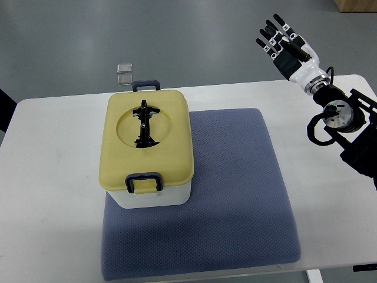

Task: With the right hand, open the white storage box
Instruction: 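Raise the right hand and swing it toward the yellow-lidded box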

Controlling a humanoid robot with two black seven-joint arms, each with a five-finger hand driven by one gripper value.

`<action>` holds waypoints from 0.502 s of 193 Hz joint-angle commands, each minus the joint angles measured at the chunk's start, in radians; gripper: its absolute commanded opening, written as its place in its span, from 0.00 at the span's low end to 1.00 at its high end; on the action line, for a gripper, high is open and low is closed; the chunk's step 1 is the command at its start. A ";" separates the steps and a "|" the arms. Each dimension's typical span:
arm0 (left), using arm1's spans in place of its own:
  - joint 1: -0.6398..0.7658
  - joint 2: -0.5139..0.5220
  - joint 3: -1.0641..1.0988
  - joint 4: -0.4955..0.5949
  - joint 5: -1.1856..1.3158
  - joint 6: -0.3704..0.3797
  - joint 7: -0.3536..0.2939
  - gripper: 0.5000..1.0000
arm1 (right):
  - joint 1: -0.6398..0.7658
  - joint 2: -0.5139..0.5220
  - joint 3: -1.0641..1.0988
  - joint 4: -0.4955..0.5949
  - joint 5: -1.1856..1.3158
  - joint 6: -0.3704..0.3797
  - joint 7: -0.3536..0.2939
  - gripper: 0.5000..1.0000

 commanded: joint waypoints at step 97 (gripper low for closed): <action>0.000 0.000 0.000 -0.027 0.001 -0.003 0.000 1.00 | 0.660 -0.136 -0.715 0.327 -0.875 0.002 0.034 0.86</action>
